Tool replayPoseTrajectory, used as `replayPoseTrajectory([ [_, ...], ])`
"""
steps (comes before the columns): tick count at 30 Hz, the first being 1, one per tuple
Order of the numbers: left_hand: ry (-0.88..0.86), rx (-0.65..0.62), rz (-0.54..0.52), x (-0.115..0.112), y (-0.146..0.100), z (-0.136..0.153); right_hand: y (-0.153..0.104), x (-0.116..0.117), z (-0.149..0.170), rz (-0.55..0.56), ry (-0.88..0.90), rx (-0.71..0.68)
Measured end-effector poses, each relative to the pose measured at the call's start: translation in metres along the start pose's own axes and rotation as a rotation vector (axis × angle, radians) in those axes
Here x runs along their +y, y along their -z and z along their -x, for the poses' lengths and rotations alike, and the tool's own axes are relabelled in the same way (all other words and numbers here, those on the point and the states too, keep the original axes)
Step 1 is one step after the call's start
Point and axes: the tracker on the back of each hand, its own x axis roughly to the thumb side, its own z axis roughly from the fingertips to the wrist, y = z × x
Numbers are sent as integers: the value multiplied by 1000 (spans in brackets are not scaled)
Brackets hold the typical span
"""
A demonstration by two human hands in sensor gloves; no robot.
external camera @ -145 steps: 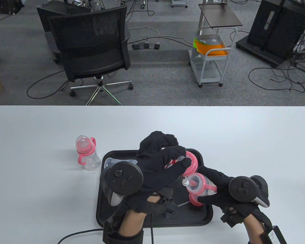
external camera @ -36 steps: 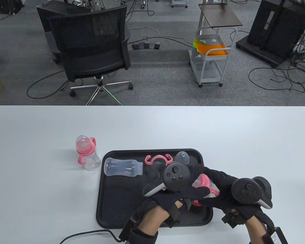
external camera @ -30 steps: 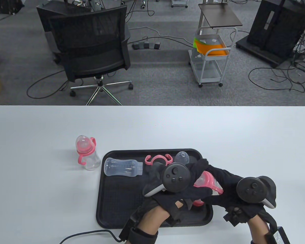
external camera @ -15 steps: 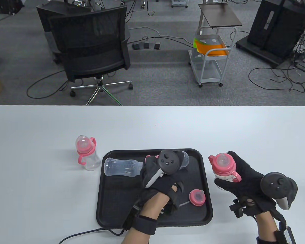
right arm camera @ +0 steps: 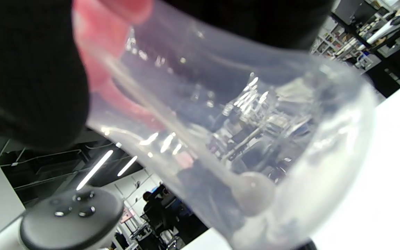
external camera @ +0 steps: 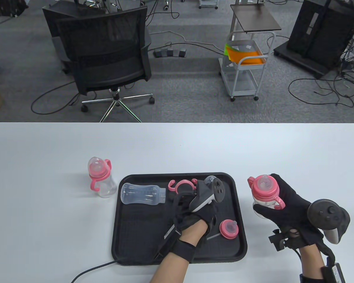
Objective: Assemble baby bottles from components
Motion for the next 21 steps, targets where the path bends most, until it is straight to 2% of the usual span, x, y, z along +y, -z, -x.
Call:
replayPoseTrajectory([
  [6,86,-8,9,-6,-3,-5,0,3,2,-12,-3,8],
  [14,128,-15,79,-16,1,-10,0,5,2,-25,0,1],
  [21,155,-34,8,-13,-5,-10,0,5,0,-27,-3,-13],
])
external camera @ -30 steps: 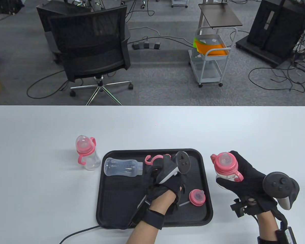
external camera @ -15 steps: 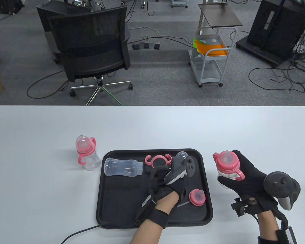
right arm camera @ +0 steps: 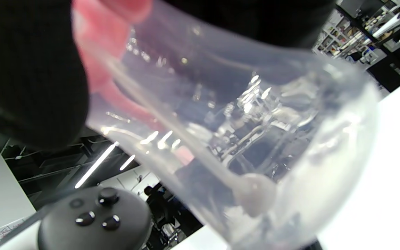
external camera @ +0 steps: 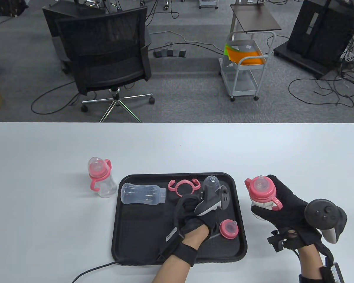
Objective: Assemble baby bottles from components
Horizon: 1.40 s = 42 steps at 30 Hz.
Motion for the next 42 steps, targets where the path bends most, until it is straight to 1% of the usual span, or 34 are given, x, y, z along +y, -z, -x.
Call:
replayPoseTrajectory([
  [2,-32,-11,-38,8,-7,3,0,0,-1,0,6,-5],
  [3,-42,-31,-42,14,-13,6,0,0,-1,0,13,-8],
  [7,-115,-70,-115,38,-37,22,-1,2,-2,-5,27,-17],
  [9,-183,-94,-167,51,-53,36,-1,5,-3,-20,35,-20],
  [12,-272,-128,-221,62,-71,55,-1,8,-4,-29,40,-26],
  [13,-320,-138,-256,66,-80,64,-1,10,-5,-35,50,-30],
  [14,-360,-155,-281,68,-85,70,-1,11,-6,-39,57,-35],
  [17,-562,-262,-357,71,-100,92,-2,15,-10,-42,72,-59],
  [20,-755,-366,-435,69,-105,111,-2,19,-16,-58,75,-91],
  [21,-789,-381,-446,68,-106,113,-2,20,-17,-64,75,-97],
  [23,-861,-417,-506,63,-108,122,-3,24,-21,-69,68,-116],
  [26,-938,-518,-571,62,-114,126,-4,29,-25,-91,62,-137],
  [28,-1012,-606,-621,63,-118,125,-5,35,-29,-111,39,-158],
  [30,-1031,-671,-632,65,-121,122,-6,40,-32,-128,-2,-175],
  [33,-992,-680,-658,64,-126,115,-7,47,-38,-150,-106,-206],
  [36,-957,-734,-667,65,-130,104,-9,53,-43,-166,-178,-224],
  [38,-918,-738,-673,65,-132,98,-10,56,-45,-172,-200,-229],
  [42,-812,-693,-685,64,-135,89,-12,60,-51,-190,-267,-251],
])
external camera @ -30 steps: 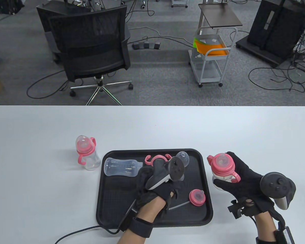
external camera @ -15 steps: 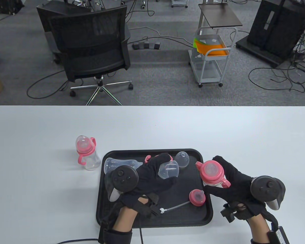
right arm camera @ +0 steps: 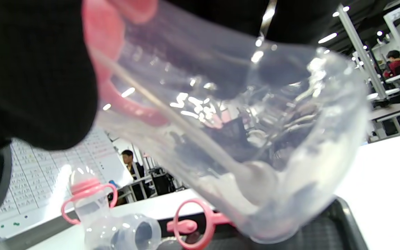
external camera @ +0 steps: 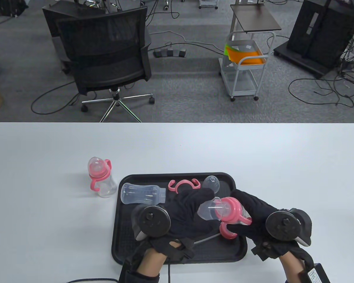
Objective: Assemble baby bottles from components
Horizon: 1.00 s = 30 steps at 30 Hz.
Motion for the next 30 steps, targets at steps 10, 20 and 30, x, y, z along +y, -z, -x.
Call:
replayPoseTrajectory([
  [10,14,13,0,-17,-1,-1,-1,5,-13,-11,-31,-39],
  [20,-611,102,74,-49,-3,24,-1,6,-19,35,46,-25],
  [30,-685,136,61,-54,-4,31,2,10,-13,30,129,-10],
])
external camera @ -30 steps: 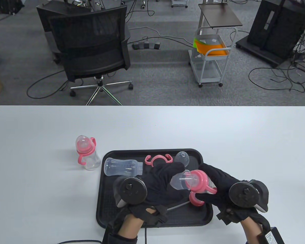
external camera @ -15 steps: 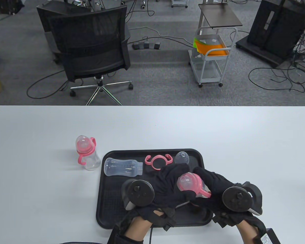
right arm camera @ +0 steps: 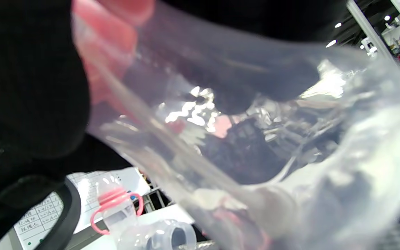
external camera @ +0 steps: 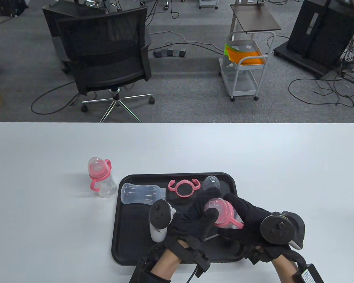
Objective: Assemble baby bottles from components
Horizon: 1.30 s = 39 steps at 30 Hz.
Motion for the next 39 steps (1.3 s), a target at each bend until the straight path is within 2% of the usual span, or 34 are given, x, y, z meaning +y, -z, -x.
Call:
replayPoseTrajectory([
  [9,-93,-63,-24,1,3,0,2,-1,3,22,40,-3],
  [17,-84,-26,-44,1,3,2,5,2,9,-13,84,18],
  [20,-2,1,-29,3,5,2,6,5,14,-50,99,35],
  [21,21,22,5,3,7,-1,5,5,13,-50,81,37],
  [22,33,8,13,2,7,-4,5,3,14,-17,78,31],
  [23,74,1,-3,1,9,-10,6,1,12,-27,96,46],
  [28,201,-32,48,-6,18,-30,3,-11,9,24,44,39],
  [33,310,-11,81,-9,20,-36,3,-11,18,18,119,48],
  [35,350,-44,26,-6,17,-40,5,-14,22,49,154,63],
  [39,427,-38,-149,16,8,-50,4,-25,37,115,200,114],
])
